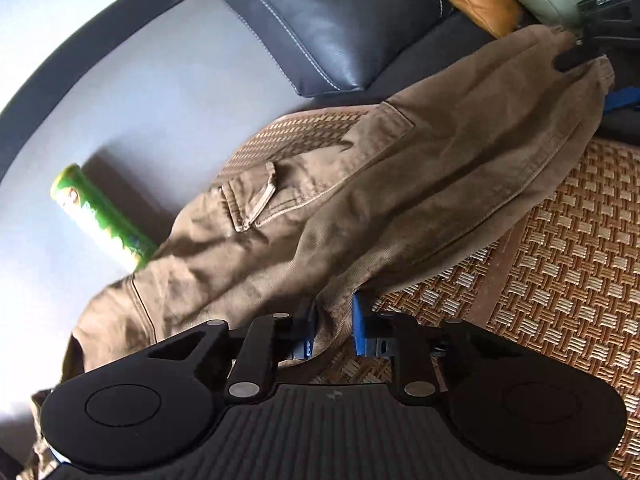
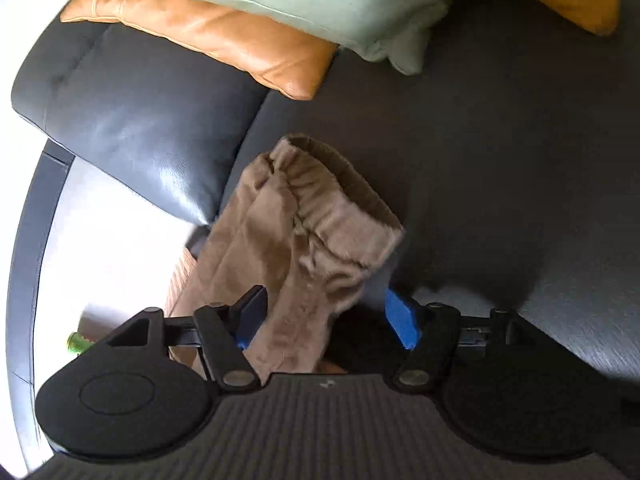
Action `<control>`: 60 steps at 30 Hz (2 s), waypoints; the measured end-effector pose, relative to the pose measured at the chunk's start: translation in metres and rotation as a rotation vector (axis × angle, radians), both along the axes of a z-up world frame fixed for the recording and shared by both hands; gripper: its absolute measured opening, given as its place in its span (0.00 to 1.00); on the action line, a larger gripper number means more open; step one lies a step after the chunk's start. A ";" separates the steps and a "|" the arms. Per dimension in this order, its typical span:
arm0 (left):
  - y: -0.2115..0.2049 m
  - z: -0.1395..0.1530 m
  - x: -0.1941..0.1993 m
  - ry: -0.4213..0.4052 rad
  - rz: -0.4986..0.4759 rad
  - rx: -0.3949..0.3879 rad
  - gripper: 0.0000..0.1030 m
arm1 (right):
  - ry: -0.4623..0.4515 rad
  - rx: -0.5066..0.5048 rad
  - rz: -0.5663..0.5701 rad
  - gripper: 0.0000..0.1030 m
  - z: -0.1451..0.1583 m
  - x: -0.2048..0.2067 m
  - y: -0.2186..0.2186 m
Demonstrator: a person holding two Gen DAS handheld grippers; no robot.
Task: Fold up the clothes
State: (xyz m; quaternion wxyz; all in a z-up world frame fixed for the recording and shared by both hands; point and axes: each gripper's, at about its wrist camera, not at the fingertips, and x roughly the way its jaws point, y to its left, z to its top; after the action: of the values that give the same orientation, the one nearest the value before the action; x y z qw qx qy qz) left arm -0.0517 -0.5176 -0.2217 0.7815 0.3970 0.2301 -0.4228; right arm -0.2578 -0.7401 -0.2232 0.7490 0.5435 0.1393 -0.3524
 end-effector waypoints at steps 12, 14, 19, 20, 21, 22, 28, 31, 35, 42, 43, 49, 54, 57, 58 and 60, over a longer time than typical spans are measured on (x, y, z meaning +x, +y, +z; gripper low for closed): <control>0.018 0.024 0.019 0.171 0.083 -0.087 0.04 | -0.003 -0.180 0.135 0.06 0.064 0.030 0.013; 0.031 0.037 0.028 0.250 0.126 -0.148 0.03 | -0.058 -0.229 0.184 0.06 0.107 0.036 0.024; 0.071 0.076 0.044 0.374 0.217 -0.319 0.01 | -0.214 -0.377 0.399 0.06 0.236 0.088 0.079; 0.083 0.083 0.048 0.397 0.234 -0.360 0.01 | -0.225 -0.418 0.457 0.06 0.260 0.104 0.096; 0.097 0.090 0.053 0.427 0.257 -0.407 0.01 | -0.239 -0.455 0.514 0.06 0.281 0.121 0.115; 0.112 0.095 0.060 0.461 0.281 -0.453 0.00 | -0.251 -0.487 0.568 0.06 0.300 0.138 0.133; 0.206 0.096 0.106 0.638 0.438 -0.654 0.00 | -0.265 -0.589 0.801 0.06 0.354 0.242 0.242; 0.246 0.087 0.123 0.660 0.500 -0.687 0.00 | -0.237 -0.609 0.916 0.06 0.354 0.297 0.300; 0.302 0.067 0.134 0.684 0.544 -0.696 0.25 | -0.149 -0.632 1.083 0.06 0.327 0.366 0.389; 0.396 0.038 0.139 0.733 0.670 -0.683 0.40 | 0.133 -0.515 1.368 0.31 0.223 0.421 0.518; 0.405 0.037 0.140 0.730 0.685 -0.680 0.40 | 0.167 -0.492 1.386 0.31 0.210 0.421 0.521; 0.446 0.053 0.153 0.668 0.756 -0.693 0.47 | 0.071 -0.462 1.349 0.55 0.241 0.384 0.490; 0.468 0.077 0.189 0.550 0.877 -0.703 0.64 | -0.033 -0.325 1.227 0.61 0.248 0.322 0.413; 0.474 0.085 0.223 0.467 0.921 -0.651 0.73 | -0.014 -0.249 1.158 0.61 0.225 0.289 0.378; 0.474 0.085 0.235 0.434 0.928 -0.622 0.73 | -0.009 -0.206 1.128 0.61 0.213 0.282 0.368; 0.478 0.084 0.254 0.392 0.941 -0.591 0.72 | 0.001 -0.122 1.067 0.62 0.188 0.269 0.349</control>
State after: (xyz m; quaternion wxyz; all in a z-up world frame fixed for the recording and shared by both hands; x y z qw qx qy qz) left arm 0.2024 -0.0399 -0.1374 0.9054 -0.0680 0.3941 -0.1422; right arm 0.0112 -0.3913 -0.0353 0.8543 0.3526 0.3755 0.0694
